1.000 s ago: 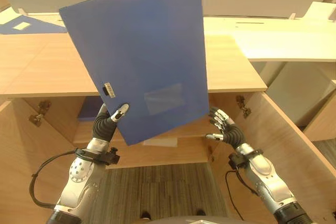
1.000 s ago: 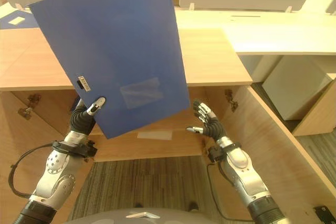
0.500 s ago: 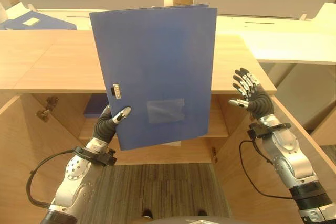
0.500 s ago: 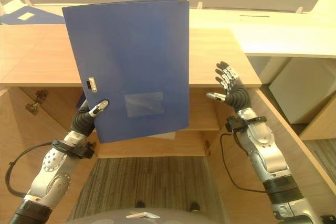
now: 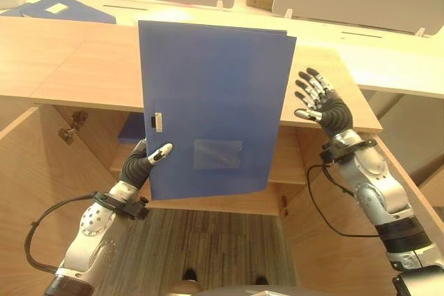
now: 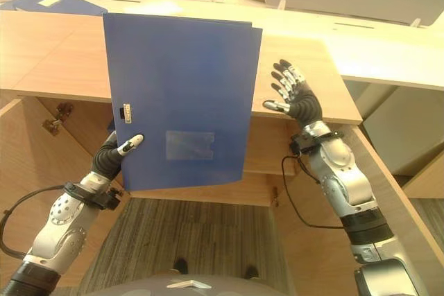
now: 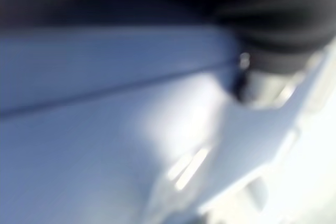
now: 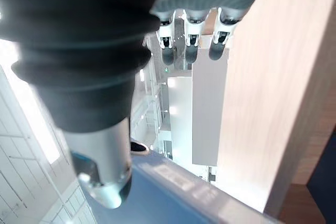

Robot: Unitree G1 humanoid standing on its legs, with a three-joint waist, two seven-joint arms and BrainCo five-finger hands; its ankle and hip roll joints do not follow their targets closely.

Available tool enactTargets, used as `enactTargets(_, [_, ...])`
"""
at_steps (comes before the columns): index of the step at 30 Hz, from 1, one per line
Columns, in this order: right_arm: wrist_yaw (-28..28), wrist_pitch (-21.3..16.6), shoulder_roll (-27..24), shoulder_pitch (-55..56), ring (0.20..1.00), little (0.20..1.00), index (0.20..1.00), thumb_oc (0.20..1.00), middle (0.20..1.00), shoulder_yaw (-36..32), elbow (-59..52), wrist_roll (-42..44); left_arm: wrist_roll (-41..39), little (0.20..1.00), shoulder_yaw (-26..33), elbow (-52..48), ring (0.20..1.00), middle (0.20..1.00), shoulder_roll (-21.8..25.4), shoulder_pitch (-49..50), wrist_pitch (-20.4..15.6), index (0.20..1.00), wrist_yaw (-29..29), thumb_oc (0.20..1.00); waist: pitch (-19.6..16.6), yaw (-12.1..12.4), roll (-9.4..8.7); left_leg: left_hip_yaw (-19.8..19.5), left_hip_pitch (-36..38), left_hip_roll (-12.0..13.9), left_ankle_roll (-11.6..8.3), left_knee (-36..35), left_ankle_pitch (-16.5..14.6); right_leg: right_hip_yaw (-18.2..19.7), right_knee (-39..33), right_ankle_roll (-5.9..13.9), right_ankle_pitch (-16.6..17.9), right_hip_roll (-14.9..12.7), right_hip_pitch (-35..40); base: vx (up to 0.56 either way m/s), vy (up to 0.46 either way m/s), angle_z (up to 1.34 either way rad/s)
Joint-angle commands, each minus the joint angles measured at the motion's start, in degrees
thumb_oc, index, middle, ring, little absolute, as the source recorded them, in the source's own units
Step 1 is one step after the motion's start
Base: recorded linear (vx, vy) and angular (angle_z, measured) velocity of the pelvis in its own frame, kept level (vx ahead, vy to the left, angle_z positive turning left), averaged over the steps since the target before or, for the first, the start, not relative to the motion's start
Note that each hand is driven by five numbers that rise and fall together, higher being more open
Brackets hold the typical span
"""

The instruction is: Put the empty folder in the office cabinet

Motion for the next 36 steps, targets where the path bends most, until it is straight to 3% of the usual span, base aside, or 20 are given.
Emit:
enactTargets(1, [-2.35,-0.45,0.2,-5.36,1.0,1.0,1.0,1.0,1.0,-0.66,-0.81,3.32,0.55,0.2,-2.43,-1.75,0.2,0.2,0.75,-6.6,-4.23,0.2,-0.41,0.2,-1.6,0.82,3.16,1.8,2.5,-0.85,2.88,0.15,-7.39,-1.11,-0.05,3.06,-2.95,-1.28,1.64,0.04,0.0,0.01])
enactTargets(6, [-5.12,1.05,3.05,-7.51,1.0,1.0,1.0,1.0,1.0,2.12,0.85,3.6,0.94,0.2,-4.67,-2.37,0.2,0.2,-0.25,-8.81,-4.21,0.2,1.07,0.2,-1.7,0.94,3.28,1.79,2.6,-0.93,2.95,0.15,-7.36,-1.07,-0.05,2.93,-3.07,-1.31,1.8,0.01,0.0,0.0])
enactTargets(17, [-5.09,2.03,6.92,-8.37,1.0,1.0,1.0,1.0,1.0,6.25,2.1,2.91,3.76,0.2,-7.64,-2.23,0.2,0.2,-1.28,-11.27,-2.77,0.2,2.96,0.2,-1.65,0.66,3.59,2.08,2.88,-0.98,3.0,0.15,-7.39,-0.65,-0.05,2.82,-3.17,-1.38,1.86,0.0,0.0,0.0])
enactTargets(18, [-4.98,2.36,7.18,-8.36,0.351,0.351,0.351,0.351,0.351,6.97,1.86,2.2,4.02,0.2,-8.08,-2.11,0.2,0.2,-1.47,-11.36,-2.63,0.2,3.12,0.2,-1.66,0.61,3.64,2.09,2.89,-0.99,3.01,0.15,-7.42,-0.59,-0.05,2.81,-3.21,-1.37,1.83,0.0,0.0,0.0])
enactTargets(19, [-4.85,2.0,7.19,-8.43,0.2,0.2,0.2,0.2,0.2,7.46,1.9,1.36,3.85,0.2,-8.41,-2.04,0.2,0.2,-1.55,-11.34,-2.79,0.2,3.41,0.2,-1.62,0.62,3.66,2.03,2.92,-1.01,3.04,0.15,-7.42,-0.57,-0.05,2.8,-3.21,-1.37,1.86,0.0,0.0,0.0])
enactTargets(25, [-4.93,1.0,6.91,-8.47,0.2,0.2,0.2,0.2,0.2,8.76,1.8,-1.1,4.39,0.2,-9.09,-1.82,0.2,0.2,-2.0,-11.28,-3.98,0.2,4.92,0.2,-1.62,0.62,3.68,2.14,2.93,-1.05,3.02,0.15,-7.39,-0.57,-0.05,2.75,-3.3,-1.44,1.92,0.0,0.0,0.0])
enactTargets(28, [-5.51,-0.39,6.41,-8.56,0.2,0.2,0.2,0.2,0.2,8.9,1.67,-3.87,6.14,0.2,-8.81,-1.79,0.2,0.2,-2.2,-11.21,-6.41,0.2,10.7,0.2,-1.48,0.63,3.57,1.96,2.95,-1.08,3.06,0.15,-7.44,-0.49,-0.05,2.72,-3.29,-1.43,1.95,0.0,0.0,0.0])
enactTargets(29, [-5.83,-1.11,6.11,-8.53,0.2,0.2,0.2,0.2,0.2,8.75,1.28,-5.94,7.22,0.398,-8.03,-1.47,0.398,0.398,-2.33,-11.35,-7.96,0.398,14.44,0.398,-1.44,0.74,3.39,1.81,2.93,-1.08,3.08,0.15,-7.51,-0.53,-0.05,2.68,-3.31,-1.42,1.97,0.0,0.0,0.0])
enactTargets(30, [-5.9,-1.21,6.05,-8.49,0.2,0.2,0.2,0.2,0.2,8.73,1.19,-6.15,7.36,0.398,-7.92,-1.49,0.398,0.398,-2.38,-11.32,-8.14,0.398,14.89,0.398,-1.42,0.76,3.36,1.77,2.92,-1.07,3.09,0.15,-7.5,-0.54,-0.05,2.68,-3.3,-1.42,1.98,0.0,0.0,0.0])
enactTargets(31, [-6.09,-1.4,5.89,-8.17,0.2,0.2,0.2,0.2,0.2,8.59,0.75,-6.39,8.28,1.0,-7.43,-1.62,1.0,1.0,-2.63,-11.09,-9.23,1.0,17.27,1.0,-1.33,0.87,3.25,1.66,2.85,-1.05,3.1,0.15,-7.45,-0.55,-0.05,2.66,-3.25,-1.42,1.99,0.0,0.0,0.0])
enactTargets(36, [-5.8,-4.44,5.24,-4.81,0.2,0.2,0.2,0.2,0.2,7.89,-1.03,-10.71,11.04,1.0,-5.71,-1.91,1.0,1.0,-3.88,-9.18,-11.56,1.0,19.83,1.0,-0.74,1.3,2.61,1.23,2.6,-0.9,3.08,0.15,-7.46,-0.85,-0.05,2.79,-2.99,-1.36,2.05,-0.01,-0.04,0.02])
